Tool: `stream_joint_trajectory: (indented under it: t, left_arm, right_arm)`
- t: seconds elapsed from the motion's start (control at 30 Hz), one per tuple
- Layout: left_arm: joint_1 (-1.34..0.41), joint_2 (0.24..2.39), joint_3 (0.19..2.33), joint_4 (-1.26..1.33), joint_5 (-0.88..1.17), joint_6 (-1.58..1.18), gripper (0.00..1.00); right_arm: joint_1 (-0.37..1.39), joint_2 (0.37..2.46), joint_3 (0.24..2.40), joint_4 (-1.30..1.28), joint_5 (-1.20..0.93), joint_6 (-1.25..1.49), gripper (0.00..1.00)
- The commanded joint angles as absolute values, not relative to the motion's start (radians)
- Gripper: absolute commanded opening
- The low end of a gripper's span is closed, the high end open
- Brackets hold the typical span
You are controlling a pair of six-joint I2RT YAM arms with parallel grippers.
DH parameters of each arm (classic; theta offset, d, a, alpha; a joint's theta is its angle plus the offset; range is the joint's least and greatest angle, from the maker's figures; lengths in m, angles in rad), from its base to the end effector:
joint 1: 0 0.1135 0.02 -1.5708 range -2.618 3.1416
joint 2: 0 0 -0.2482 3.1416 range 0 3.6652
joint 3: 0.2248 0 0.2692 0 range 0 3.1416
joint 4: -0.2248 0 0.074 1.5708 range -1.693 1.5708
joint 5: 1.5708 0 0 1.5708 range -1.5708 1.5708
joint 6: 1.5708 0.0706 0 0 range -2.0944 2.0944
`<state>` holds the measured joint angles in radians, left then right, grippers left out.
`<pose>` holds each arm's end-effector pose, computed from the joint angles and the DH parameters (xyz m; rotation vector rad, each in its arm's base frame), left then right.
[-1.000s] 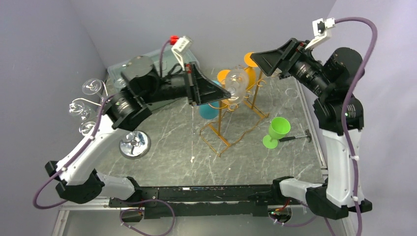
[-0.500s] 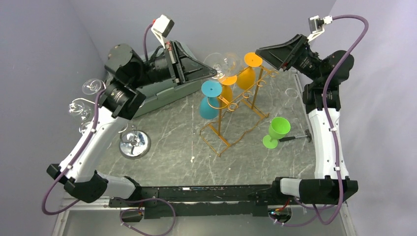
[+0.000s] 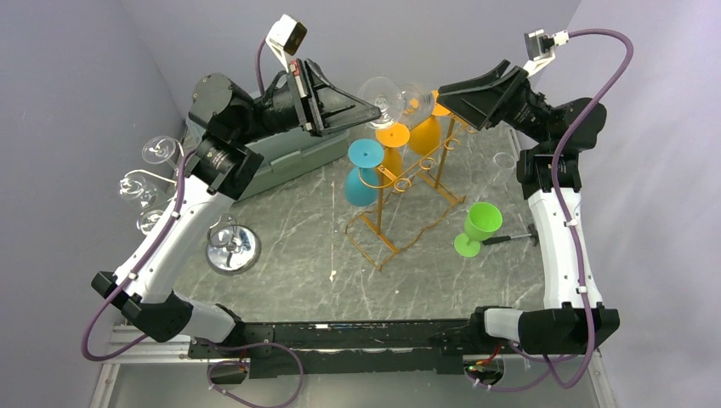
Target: Take the wine glass off the wine glass rack
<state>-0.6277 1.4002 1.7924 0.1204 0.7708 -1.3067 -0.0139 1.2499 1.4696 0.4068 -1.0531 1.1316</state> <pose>0.2188 -0.2196 0.5750 0.3993 1.4592 -2.0363 0.2738 0.0575 0.5287 -0.3890 1.3670 1.4362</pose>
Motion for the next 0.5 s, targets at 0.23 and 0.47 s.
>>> stream_joint_trajectory:
  t: [0.23, 0.47]
  left_arm:
    - [-0.626, 1.390, 1.848, 0.341, 0.765, -1.405, 0.00]
    - [-0.626, 1.409, 1.830, 0.433, 0.761, -1.465, 0.00]
  right_arm:
    - [-0.006, 1.244, 1.452, 0.599, -1.058, 1.239, 1.00]
    - [0.041, 1.232, 1.427, 0.705, -1.058, 1.308, 1.00]
